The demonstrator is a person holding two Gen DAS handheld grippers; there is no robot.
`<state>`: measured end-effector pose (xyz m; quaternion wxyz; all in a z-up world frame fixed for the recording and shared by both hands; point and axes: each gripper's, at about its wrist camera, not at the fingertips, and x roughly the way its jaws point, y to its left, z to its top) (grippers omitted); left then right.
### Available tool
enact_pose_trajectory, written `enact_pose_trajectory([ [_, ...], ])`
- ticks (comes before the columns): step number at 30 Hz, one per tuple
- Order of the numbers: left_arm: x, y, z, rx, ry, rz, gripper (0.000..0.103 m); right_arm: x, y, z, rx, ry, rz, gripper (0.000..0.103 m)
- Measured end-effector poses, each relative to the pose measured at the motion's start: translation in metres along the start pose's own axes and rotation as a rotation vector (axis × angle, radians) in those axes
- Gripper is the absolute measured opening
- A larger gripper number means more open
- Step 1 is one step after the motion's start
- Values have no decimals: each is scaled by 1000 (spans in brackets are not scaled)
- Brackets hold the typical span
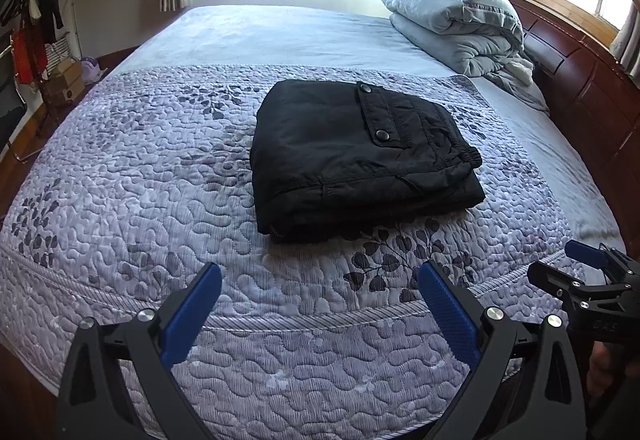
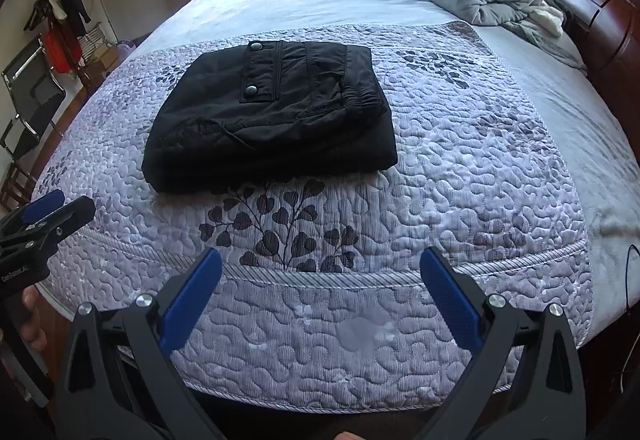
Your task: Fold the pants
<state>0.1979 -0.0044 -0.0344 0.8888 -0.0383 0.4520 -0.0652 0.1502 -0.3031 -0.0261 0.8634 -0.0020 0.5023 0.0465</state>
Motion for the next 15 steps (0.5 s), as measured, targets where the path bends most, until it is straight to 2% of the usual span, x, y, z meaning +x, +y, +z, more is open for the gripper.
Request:
enact_pose_trajectory([
  [15, -1, -2, 1, 7, -9, 0, 99, 2, -4, -1, 11, 6, 0, 100],
])
